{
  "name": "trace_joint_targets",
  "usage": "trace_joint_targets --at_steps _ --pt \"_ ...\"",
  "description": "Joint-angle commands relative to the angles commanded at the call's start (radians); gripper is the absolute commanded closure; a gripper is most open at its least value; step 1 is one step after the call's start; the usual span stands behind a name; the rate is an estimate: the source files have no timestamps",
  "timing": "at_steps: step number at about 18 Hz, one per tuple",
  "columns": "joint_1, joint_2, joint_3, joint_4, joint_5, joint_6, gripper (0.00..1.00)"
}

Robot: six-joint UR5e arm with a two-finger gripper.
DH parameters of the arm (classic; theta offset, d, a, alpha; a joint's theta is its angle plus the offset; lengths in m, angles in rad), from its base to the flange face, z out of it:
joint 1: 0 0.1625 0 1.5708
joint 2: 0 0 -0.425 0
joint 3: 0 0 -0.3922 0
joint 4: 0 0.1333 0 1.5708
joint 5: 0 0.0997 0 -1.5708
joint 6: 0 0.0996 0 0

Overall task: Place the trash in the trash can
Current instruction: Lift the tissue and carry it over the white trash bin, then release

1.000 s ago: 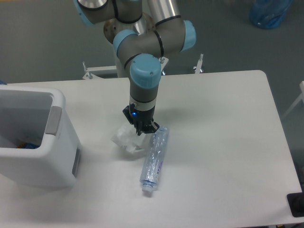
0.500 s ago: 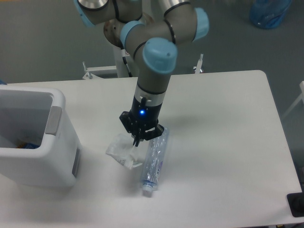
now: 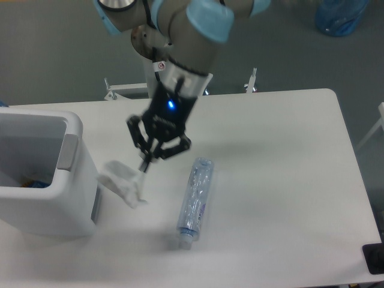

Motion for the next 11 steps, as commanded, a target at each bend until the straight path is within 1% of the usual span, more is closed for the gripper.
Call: trace_joint_targets --at_steps 2,4,6,7,8,9,10,11 --pt "-0.049 0.025 0.000 0.000 0.005 -0.028 1.00" --pt "-0.104 0.032 0.002 0.005 0.006 -0.048 1.00" --pt "-0.141 0.037 0.002 0.009 0.008 -0.051 1.00" --pt "-0.158 0.034 0.000 0.009 0.008 -0.049 0.97" --pt "-0.176 0.029 0.000 0.011 0.009 -0.046 0.91" --pt "-0.190 0.025 0.000 0.012 0.008 -0.045 0.72" --pt "-0.201 0.017 0.002 0.015 0.008 -0.040 0.35" --pt "-0.207 0.013 0.003 0.017 0.008 -0.038 0.13"
